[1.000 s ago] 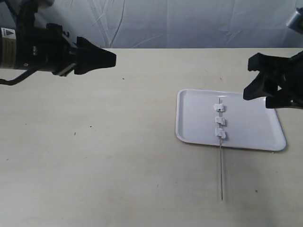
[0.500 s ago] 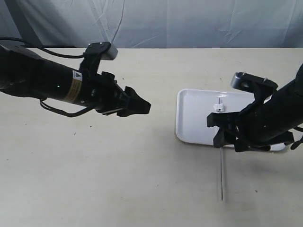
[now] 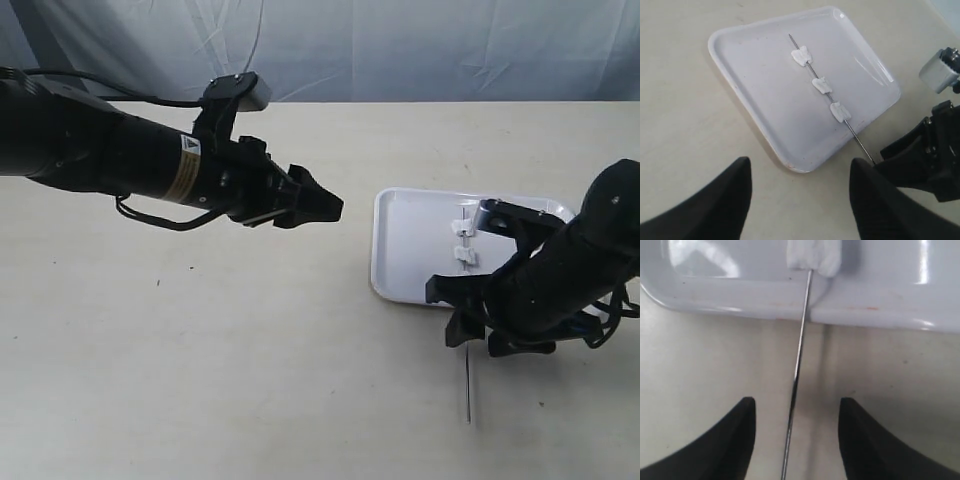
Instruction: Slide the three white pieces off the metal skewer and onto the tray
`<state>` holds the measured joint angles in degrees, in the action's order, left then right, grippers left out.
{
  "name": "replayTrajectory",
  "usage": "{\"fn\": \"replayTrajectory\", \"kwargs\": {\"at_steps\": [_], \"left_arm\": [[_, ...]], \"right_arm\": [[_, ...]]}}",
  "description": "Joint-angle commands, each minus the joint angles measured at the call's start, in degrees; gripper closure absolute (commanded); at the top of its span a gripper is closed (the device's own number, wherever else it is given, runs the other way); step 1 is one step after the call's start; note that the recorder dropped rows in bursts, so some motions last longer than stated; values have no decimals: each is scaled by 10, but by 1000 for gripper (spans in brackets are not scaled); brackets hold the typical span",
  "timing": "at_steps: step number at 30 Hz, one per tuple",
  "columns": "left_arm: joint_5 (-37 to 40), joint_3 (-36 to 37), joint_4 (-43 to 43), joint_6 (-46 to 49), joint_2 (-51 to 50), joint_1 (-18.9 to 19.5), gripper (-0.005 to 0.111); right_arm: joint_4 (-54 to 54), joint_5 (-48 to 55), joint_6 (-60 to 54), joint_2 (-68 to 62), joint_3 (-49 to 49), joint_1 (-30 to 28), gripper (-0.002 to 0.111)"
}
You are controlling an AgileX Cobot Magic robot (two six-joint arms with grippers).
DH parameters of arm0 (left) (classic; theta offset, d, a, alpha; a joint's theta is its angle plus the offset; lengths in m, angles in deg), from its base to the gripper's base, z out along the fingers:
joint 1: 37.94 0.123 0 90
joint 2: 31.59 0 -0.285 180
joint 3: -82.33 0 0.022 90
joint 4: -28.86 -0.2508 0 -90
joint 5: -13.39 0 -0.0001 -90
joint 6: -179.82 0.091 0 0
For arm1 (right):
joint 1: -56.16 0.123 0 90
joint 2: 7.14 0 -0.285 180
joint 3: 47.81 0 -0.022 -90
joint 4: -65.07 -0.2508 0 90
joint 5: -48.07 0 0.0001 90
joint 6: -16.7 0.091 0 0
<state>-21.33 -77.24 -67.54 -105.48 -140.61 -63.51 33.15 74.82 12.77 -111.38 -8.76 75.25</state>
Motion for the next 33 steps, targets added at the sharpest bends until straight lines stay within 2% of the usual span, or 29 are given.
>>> {"fn": "replayTrajectory", "kwargs": {"at_steps": [1,7,14,16,24,33], "left_arm": [[3,-5,8,5,-5,-2,51],[-4,-5,9,5,-5,-2,51],[-12,-5,9,5,-5,-2,51],[-12,-5,9,5,-5,-2,51],[-15,-5,5,5,-5,-2,51],[-25,-5,5,5,-5,-2,51]], "right_arm": [[-10,-24,-5,-12,1,29,60],[-22,-54,7,-28,1,62,60],[-18,-57,21,-34,1,63,60],[-17,-61,24,-34,1,63,67],[-17,-71,27,-34,1,63,109],[-17,-77,27,-34,1,63,109]]}}
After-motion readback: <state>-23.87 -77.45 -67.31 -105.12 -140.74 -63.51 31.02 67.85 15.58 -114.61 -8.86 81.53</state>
